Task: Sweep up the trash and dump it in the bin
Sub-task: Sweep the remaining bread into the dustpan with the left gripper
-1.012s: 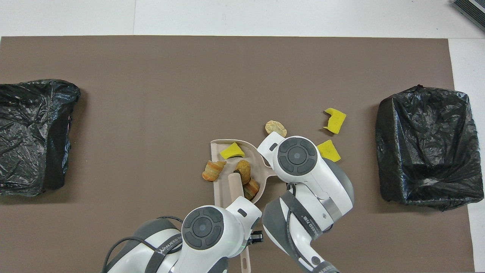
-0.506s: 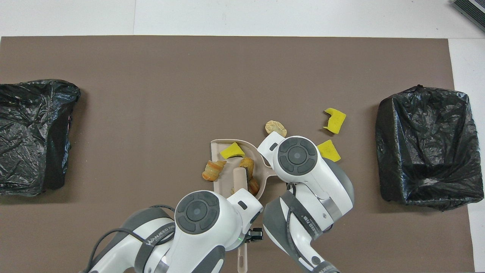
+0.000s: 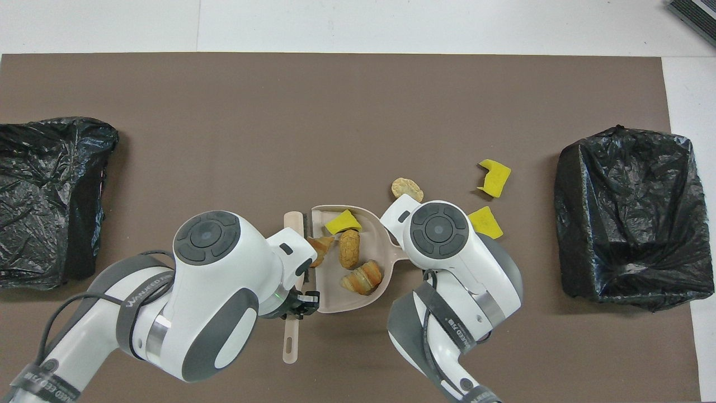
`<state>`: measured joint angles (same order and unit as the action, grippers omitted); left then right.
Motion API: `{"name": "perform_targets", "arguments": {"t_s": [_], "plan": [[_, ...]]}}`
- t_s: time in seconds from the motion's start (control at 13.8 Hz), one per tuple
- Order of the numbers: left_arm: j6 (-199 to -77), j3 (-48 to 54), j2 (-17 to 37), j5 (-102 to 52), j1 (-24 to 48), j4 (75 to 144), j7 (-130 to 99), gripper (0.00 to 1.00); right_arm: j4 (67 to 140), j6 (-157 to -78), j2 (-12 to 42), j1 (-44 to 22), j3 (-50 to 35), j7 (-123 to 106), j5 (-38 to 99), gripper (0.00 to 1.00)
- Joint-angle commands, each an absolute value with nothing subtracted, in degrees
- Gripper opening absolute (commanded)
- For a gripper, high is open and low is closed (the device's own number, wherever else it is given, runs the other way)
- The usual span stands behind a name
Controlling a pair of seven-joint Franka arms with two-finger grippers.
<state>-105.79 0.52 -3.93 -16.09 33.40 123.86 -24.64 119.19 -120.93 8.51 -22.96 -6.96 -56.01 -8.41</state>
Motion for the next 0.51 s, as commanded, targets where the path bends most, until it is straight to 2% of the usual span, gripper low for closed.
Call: {"name": "perform_targets", "arguments": {"t_s": [0.0, 0.29, 0.43], "plan": [[-105.6, 1.1, -4.4, -12.7, 32.0, 124.8, -24.3, 0.0, 119.2, -121.5, 8.7, -22.5, -7.3, -53.6, -9.5, 0.0], [-113.8, 1.4, -3.4, -12.4, 33.1, 132.5, -16.2, 0.0, 119.4, -121.5, 8.4, -21.4, -7.3, -54.1, -9.0, 0.0], [-115.0, 1.6, -3.5, -13.1, 35.7, 133.2, -15.9, 0.0, 119.4, -121.5, 8.3, -20.8, -7.3, -54.1, -8.6, 0.0]]}}
